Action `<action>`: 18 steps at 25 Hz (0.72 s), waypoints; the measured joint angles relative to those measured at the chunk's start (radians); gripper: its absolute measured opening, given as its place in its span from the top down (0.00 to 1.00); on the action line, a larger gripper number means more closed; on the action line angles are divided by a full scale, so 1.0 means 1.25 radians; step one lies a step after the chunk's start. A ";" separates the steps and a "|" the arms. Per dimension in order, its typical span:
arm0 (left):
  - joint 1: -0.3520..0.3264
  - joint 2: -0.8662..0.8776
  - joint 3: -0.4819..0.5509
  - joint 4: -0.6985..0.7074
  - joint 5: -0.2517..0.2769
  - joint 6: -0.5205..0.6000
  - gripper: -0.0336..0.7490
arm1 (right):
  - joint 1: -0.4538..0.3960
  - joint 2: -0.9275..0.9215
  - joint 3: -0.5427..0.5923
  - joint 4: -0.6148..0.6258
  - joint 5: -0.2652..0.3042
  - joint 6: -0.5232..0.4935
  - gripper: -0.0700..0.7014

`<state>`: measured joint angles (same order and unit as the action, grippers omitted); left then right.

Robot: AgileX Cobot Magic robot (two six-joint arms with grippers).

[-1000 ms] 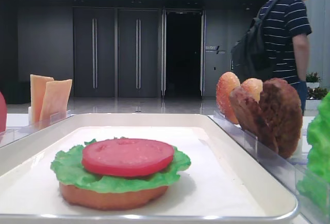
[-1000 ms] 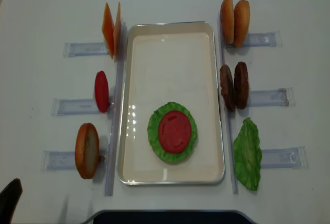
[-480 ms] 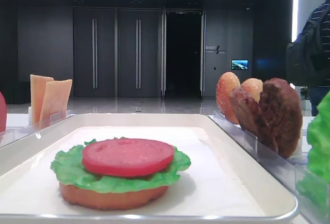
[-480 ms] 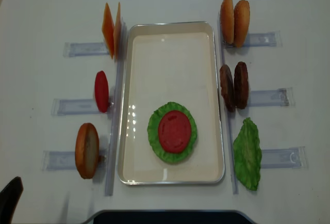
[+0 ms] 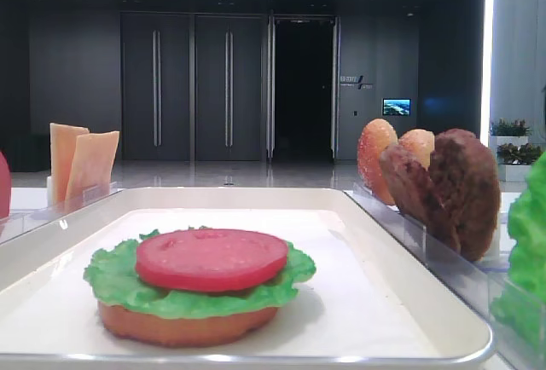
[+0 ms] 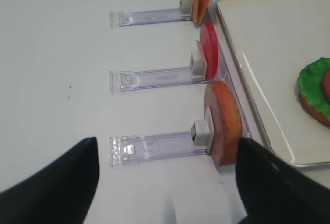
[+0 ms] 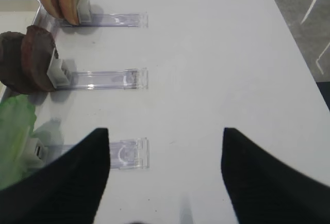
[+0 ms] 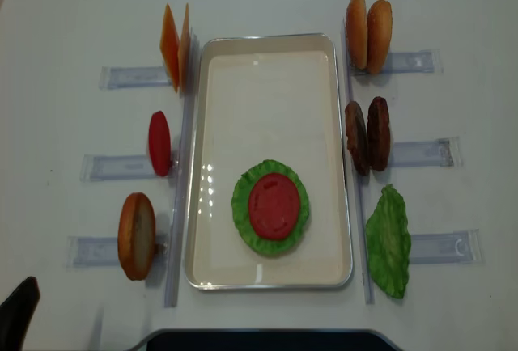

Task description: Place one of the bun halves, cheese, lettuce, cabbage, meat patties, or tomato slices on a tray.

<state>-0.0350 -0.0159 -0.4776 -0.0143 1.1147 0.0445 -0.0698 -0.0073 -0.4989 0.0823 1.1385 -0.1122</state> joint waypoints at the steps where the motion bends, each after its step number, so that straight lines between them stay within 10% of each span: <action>1: 0.000 0.000 0.000 0.000 0.000 0.000 0.11 | 0.000 0.000 0.000 0.000 0.000 0.000 0.30; 18: 0.000 0.000 0.000 0.011 -0.001 0.000 0.25 | 0.000 0.000 0.000 0.000 0.000 0.000 0.30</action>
<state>-0.0350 -0.0159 -0.4776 0.0000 1.1138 0.0445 -0.0698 -0.0073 -0.4989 0.0823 1.1385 -0.1122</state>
